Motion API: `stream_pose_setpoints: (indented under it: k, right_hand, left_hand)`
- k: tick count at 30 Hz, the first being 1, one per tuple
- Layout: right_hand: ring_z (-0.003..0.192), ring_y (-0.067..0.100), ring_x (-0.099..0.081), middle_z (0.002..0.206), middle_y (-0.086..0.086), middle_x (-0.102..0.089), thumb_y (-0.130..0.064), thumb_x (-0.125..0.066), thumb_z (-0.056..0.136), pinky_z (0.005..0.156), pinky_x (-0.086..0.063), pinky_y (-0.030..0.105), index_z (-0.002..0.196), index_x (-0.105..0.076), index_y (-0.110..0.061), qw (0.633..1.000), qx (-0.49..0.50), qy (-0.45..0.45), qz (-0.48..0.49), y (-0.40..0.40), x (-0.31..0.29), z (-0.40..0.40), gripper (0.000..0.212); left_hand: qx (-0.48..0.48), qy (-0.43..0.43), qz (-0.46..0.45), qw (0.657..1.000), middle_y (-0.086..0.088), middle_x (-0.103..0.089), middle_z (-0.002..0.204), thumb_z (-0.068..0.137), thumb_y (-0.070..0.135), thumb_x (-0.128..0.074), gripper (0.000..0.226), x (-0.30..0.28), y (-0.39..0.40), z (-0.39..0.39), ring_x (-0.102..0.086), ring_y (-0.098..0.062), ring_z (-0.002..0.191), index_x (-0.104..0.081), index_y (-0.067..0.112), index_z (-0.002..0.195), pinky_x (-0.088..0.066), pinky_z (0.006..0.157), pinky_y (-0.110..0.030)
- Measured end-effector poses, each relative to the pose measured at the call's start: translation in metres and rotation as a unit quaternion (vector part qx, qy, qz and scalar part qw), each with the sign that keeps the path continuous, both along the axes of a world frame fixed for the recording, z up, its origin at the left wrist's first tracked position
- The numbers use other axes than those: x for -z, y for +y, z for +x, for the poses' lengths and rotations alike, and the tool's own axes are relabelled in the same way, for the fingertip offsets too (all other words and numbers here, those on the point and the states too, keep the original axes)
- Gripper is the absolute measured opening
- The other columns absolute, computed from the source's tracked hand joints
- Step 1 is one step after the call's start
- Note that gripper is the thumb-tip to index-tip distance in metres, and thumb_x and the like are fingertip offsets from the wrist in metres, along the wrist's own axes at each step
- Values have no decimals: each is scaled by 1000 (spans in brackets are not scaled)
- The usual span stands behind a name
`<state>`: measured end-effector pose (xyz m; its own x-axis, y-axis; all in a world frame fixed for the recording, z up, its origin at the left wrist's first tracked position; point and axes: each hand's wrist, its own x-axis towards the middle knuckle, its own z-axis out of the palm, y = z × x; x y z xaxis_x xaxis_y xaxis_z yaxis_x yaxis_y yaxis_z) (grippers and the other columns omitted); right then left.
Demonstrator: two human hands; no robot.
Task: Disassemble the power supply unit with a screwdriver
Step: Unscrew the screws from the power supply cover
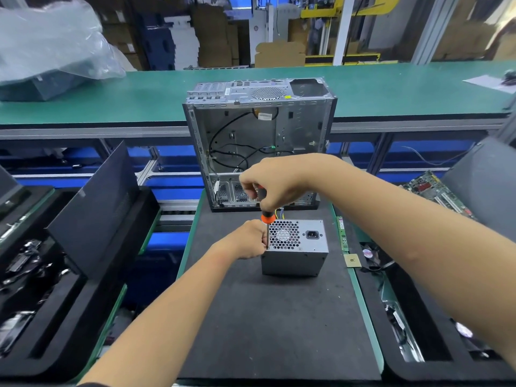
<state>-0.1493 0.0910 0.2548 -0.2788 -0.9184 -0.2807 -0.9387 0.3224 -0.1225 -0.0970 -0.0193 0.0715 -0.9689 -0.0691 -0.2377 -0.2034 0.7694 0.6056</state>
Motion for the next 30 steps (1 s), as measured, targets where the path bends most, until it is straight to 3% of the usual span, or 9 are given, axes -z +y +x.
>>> stream_pose_setpoints:
  k: [5,7,9,13,15,18,23,25,30]
  right_hand:
    - [64,20,-67,69,-3,-64,-20,-58,82,59,-52,32,89,-55,-12,998,28,20,50,0,2,1,10]
    - [48,23,-68,52,1,-63,-30,-46,92,58,-54,31,82,-55,-7,995,66,44,62,-3,5,2,27]
    - [56,26,-70,62,9,-66,-25,-36,98,59,-54,31,78,-56,-6,991,41,103,70,-6,7,1,34]
    - [76,14,-59,83,-4,-64,-23,-57,90,61,-43,29,91,-56,-14,998,-20,63,15,-2,2,-6,9]
    - [70,2,-51,79,-14,-58,-18,-70,80,56,-35,22,93,-56,-18,999,-35,14,-6,3,-2,-7,18]
    - [73,12,-57,80,-11,-60,-15,-71,77,59,-41,26,95,-57,-18,999,-21,-28,-6,2,1,-6,23]
    - [47,24,-68,72,10,-70,-52,-42,97,53,-54,29,88,-56,-9,992,112,-22,53,0,3,-7,46]
    - [47,24,-67,64,12,-69,-42,-38,99,56,-55,32,83,-55,-7,995,95,8,38,-1,5,-9,42]
    - [71,7,-54,80,-11,-59,-19,-68,81,59,-41,24,90,-60,-21,999,-27,17,-10,9,0,-14,13]
  left_hand:
    - [-9,8,0,1000,3,-51,68,74,-11,-48,13,2,1,1,-48,-12,63,-60,-6,77,-43,65,-27]
    - [-10,12,0,1000,2,-53,70,75,-9,-49,13,1,1,1,-50,-13,66,-61,-5,79,-44,64,-26]
    - [-11,10,3,1000,0,-54,74,76,-9,-49,13,0,1,2,-51,-16,68,-61,-5,78,-44,64,-25]
    - [-9,9,10,1000,3,-49,66,77,-10,-47,16,-2,3,4,-44,-10,59,-58,2,73,-39,56,-17]
    - [-3,8,8,1000,5,-46,62,77,-9,-47,16,-3,3,5,-40,-6,55,-57,3,75,-34,49,-13]
    - [3,4,11,1000,5,-46,64,78,-9,-48,13,-4,2,5,-40,-7,56,-58,-2,79,-36,53,-19]
    - [-7,1,17,1000,5,-45,62,78,-11,-50,21,-4,4,4,-40,-6,56,-53,7,68,-33,53,-17]
    - [-4,-1,7,1000,6,-44,59,77,-11,-51,28,-4,3,4,-38,-5,54,-49,12,61,-32,51,-16]
    - [-10,-8,-11,1000,3,-49,62,77,-11,-50,33,-3,3,2,-42,-9,56,-46,16,57,-35,55,-19]
